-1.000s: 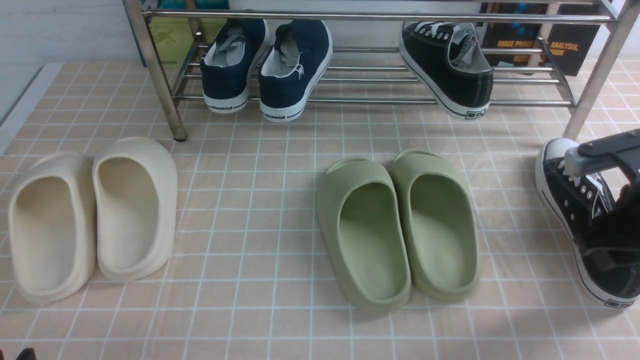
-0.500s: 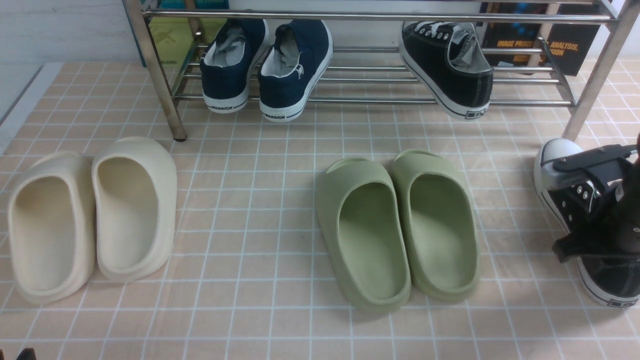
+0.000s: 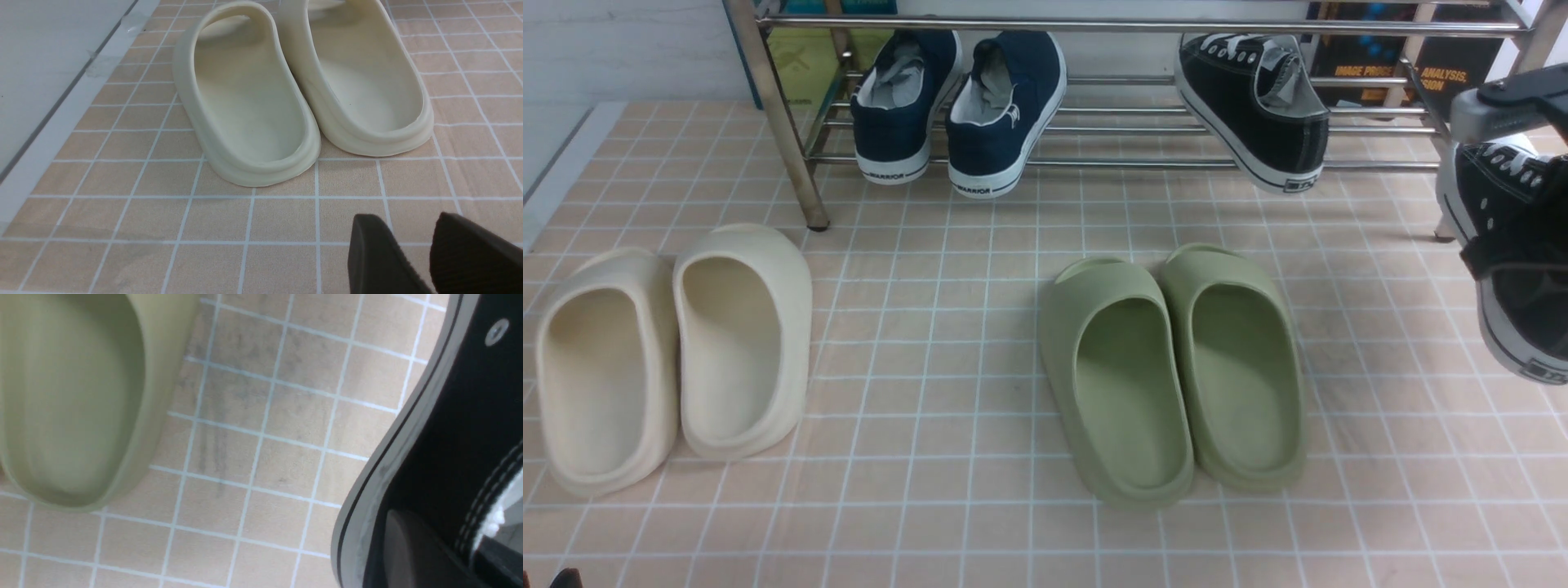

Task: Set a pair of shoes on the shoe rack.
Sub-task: Use the right arm to put a shoe into the shoe rack

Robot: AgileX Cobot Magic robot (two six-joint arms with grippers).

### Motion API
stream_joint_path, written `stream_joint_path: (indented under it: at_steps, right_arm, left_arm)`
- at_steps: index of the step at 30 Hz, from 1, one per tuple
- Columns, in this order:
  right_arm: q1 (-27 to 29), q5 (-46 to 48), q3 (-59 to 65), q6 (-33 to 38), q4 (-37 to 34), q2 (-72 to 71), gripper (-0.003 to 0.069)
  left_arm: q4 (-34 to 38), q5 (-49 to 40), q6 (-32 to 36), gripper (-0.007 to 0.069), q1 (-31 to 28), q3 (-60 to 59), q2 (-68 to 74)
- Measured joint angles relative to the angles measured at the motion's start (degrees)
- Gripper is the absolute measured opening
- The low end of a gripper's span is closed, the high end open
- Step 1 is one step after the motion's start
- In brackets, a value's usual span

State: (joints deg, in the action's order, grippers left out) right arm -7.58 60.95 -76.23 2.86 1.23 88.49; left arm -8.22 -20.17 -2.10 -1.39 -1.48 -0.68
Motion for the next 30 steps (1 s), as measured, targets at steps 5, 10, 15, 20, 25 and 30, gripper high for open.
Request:
stream_joint_path:
  at_steps: [5,10,15,20,25,30]
  right_arm:
    - [-0.1,1.3,-2.1,0.3,-2.8,2.1,0.0004]
    - [-1.2,1.3,-2.6,1.7,-3.8,2.2,0.0004]
    - [-3.5,1.3,-2.6,2.9,-4.2,0.1,0.0005]
    - [-4.0,0.6,-2.7,3.3,-3.8,-0.6,0.0006]
    - [-4.0,-1.9,-2.7,2.5,0.5,-0.4,0.0006]
    - [-3.9,-5.3,-2.8,2.2,6.7,2.3,0.0006]
  left_arm:
    - [0.0,0.0,0.0,0.024,0.0,0.0,0.0]
    - [0.0,0.0,0.0,0.024,0.0,0.0,0.0]
    - [0.0,0.0,0.0,0.024,0.0,0.0,0.0]
    - [0.0,0.0,0.0,0.024,0.0,0.0,0.0]
    - [0.0,0.0,0.0,0.024,0.0,0.0,0.0]
    - [-0.1,0.0,0.0,0.024,0.0,0.0,0.0]
